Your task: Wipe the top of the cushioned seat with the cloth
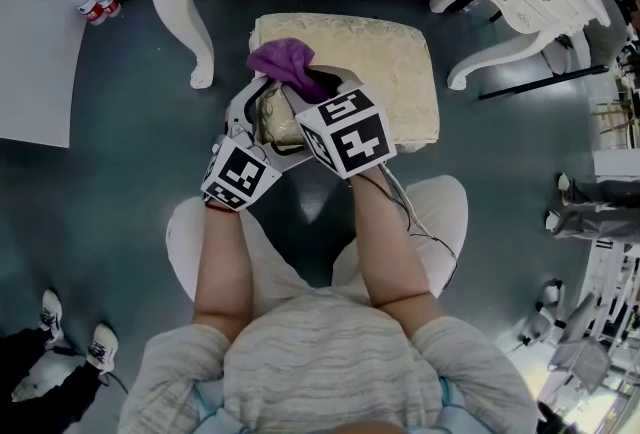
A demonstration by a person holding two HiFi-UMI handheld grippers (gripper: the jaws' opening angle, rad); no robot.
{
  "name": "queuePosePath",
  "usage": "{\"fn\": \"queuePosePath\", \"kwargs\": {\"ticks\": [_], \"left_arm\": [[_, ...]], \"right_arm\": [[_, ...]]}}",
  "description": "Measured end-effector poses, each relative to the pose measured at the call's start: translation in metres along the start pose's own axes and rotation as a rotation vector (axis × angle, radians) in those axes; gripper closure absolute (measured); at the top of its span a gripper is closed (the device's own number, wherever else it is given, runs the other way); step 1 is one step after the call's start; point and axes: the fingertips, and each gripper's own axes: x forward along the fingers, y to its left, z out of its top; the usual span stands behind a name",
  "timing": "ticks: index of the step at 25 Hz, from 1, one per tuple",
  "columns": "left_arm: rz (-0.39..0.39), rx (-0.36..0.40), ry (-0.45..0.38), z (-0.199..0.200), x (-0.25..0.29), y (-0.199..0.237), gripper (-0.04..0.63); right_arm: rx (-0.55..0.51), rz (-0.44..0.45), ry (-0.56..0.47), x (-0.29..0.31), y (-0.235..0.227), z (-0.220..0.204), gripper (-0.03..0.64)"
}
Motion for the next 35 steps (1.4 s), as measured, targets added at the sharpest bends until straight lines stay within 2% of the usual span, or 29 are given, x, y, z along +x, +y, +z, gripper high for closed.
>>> {"fn": "queuePosePath", "kwargs": {"ticks": [3,6,14,20,29,35], "left_arm": [[-0.002,-0.001,-0.003,0.0,-0.001,0.0,0.002],[0.0,0.0,-0.002,0.0,-0.001,0.001,0.002],[-0.005,0.0,0.0,0.0,0.0,0.0,0.002],[-0.002,0.0,0.009,0.0,0.0,0.0,0.002],[-0.002,0.001,0.011,0.0,-0.001,0.0,0.002],[-0.003,0.001,0.008,0.0,0.0,0.0,0.002]], "right_arm": [[0.045,0.031,-0.071,-0.009,-0.001,0.009,0.503],[0.059,0.022,-0.117,-0.024,-0.013,0.012,0.502],[0.096,-0.067,-0.126,-0.067,-0.056,0.0,0.502],[0.118,-0.165,-0.111,-0.099,-0.091,-0.025,0.503],[0.194,-0.353,-0.049,-0.146,-0.152,-0.084,0.503],[0.199,-0.403,0.01,-0.154,-0.165,-0.112,0.503]]}}
